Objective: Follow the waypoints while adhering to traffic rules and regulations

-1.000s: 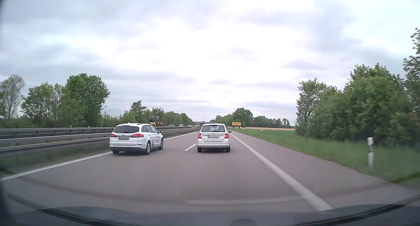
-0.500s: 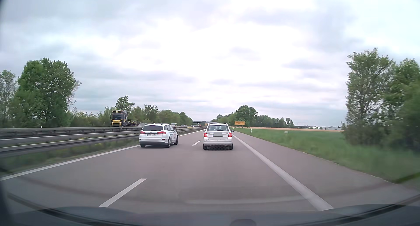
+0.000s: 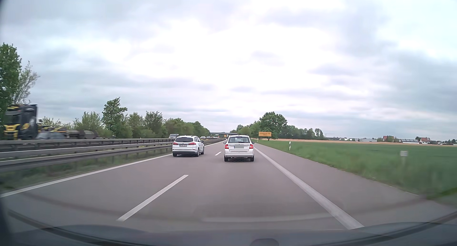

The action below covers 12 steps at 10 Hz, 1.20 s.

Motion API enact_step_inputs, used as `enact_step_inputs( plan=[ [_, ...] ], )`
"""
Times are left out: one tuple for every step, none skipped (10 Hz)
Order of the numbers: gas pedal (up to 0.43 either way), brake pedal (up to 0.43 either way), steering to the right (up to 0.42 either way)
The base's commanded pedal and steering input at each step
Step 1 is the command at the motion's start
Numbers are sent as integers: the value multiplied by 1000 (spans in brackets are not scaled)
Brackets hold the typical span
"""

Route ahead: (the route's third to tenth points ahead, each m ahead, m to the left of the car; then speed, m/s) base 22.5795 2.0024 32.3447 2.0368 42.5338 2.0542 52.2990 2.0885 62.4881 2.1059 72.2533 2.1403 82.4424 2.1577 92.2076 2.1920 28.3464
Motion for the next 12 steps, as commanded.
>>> enact_step_inputs(
  plan=[
    [138, 0, -1],
    [138, 0, -1],
    [138, 0, -1],
    [138, 0, -1],
    [138, 0, 0],
    [130, 0, -1],
    [130, 0, -1],
    [130, 0, -1],
    [130, 0, -1],
    [130, 0, -1],
    [150, 0, -1],
    [169, 0, -1]
  ],
)
